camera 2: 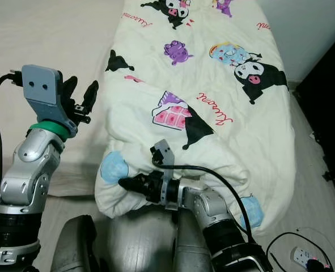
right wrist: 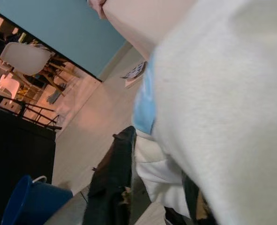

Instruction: Clean up the room

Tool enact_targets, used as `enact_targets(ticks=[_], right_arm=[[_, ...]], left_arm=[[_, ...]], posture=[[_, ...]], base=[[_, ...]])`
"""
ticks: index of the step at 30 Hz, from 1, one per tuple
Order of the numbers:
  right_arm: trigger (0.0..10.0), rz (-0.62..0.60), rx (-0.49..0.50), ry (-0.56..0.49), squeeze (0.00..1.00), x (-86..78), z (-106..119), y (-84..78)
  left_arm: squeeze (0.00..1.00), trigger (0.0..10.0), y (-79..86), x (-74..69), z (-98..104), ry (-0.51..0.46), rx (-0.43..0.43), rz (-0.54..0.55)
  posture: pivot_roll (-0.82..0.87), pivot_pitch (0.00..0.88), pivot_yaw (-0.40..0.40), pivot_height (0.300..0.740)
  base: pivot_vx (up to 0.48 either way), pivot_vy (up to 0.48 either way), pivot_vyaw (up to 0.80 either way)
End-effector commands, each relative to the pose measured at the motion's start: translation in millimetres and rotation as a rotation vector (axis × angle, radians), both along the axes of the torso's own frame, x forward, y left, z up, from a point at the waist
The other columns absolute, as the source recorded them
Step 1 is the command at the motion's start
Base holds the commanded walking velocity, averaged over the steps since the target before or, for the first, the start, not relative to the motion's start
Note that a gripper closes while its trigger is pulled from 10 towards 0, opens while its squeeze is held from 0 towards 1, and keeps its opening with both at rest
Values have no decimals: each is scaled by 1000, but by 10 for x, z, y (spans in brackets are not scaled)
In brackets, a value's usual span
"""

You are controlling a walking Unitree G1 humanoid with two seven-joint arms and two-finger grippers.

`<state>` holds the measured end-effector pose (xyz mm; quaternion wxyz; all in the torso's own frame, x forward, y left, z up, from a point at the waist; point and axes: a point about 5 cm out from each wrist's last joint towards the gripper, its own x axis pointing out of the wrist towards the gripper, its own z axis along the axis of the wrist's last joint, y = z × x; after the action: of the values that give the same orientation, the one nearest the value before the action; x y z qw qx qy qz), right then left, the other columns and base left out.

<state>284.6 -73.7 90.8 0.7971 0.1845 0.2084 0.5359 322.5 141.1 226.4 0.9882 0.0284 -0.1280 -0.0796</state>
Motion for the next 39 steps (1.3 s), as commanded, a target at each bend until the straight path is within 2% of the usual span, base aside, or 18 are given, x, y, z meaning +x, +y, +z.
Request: enact_targets(ticks=[1,3,4,6,7,11,13,14,15,18,19,21,24,28,30,32,36,39], right_arm=[[10000,33,-28,5,1000,-83,-36,9],[10000,62,-54,-17,1000,-125,-26,3],[10000,145,-102,-96,0,-228,20,-32],[10000,244,-69,-145,0,-380,158,-58],[10000,370,71,-215,0,-635,529,-126],[10000,389,163,-263,0,-702,816,-219],[10000,325,268,-346,0,-653,1176,-414],[10000,325,268,-346,0,-653,1176,-414],[10000,192,299,-440,0,-561,1402,-656],[10000,-3,245,-507,0,-419,1457,-920],[10000,-144,169,-535,0,-352,1427,-1111],[10000,-237,114,-553,0,-320,1406,-1247],[10000,-605,-60,-509,0,-238,1239,-1814],[10000,-860,-214,-390,0,-249,931,-2131],[10000,-898,-303,-341,0,-260,761,-2167],[10000,-840,-479,-273,0,-327,375,-2084],[10000,-849,-489,-233,0,-346,181,-2003],[10000,-875,-672,-219,0,-338,-147,-1966]], left_arm=[[0,10000,-25,-15,1,-3,14,-9],[0,10000,-31,-14,8,-6,20,-12],[0,10000,-30,-19,-4,-6,40,-20],[0,10000,-17,-36,-48,3,84,-35],[0,10000,21,-105,-229,52,201,-92],[0,10000,51,-168,-405,115,261,-146],[0,10000,39,-200,-547,159,283,-183],[0,10000,39,-200,-547,159,283,-183],[0,10000,-2,-182,-614,182,258,-184],[0,10000,-46,-152,-628,185,244,-172],[0,10000,-94,-151,-614,183,226,-188],[0,10000,-128,-153,-604,182,213,-200],[0,10000,-291,-201,-553,189,158,-316],[0,10000,-459,-247,-450,168,122,-435],[0,10000,-514,-249,-410,157,112,-460],[0,10000,-663,-270,-334,131,102,-518],[0,10000,-751,-286,-325,125,99,-543],[0,10000,-879,-331,-354,131,92,-589]], posture=[[-46,125,43,547],[-46,125,43,547],[-46,125,43,547],[-49,124,46,547],[-52,121,49,547],[-59,118,51,547],[-60,113,48,547],[-60,113,48,547],[-64,110,44,547],[-70,108,43,547],[-76,108,41,547],[-76,108,41,547],[-98,107,42,547],[-107,105,41,547],[-104,106,41,547],[-105,106,42,547],[-104,109,43,547],[-108,112,42,547]], base=[[0,0,0],[0,0,0],[0,0,0],[0,0,0],[0,0,0],[0,0,0],[0,0,0],[0,0,0],[0,0,0],[0,0,0],[0,0,0],[0,0,0],[0,0,0],[0,0,0],[0,0,0],[0,0,0],[0,0,0],[0,0,0]])
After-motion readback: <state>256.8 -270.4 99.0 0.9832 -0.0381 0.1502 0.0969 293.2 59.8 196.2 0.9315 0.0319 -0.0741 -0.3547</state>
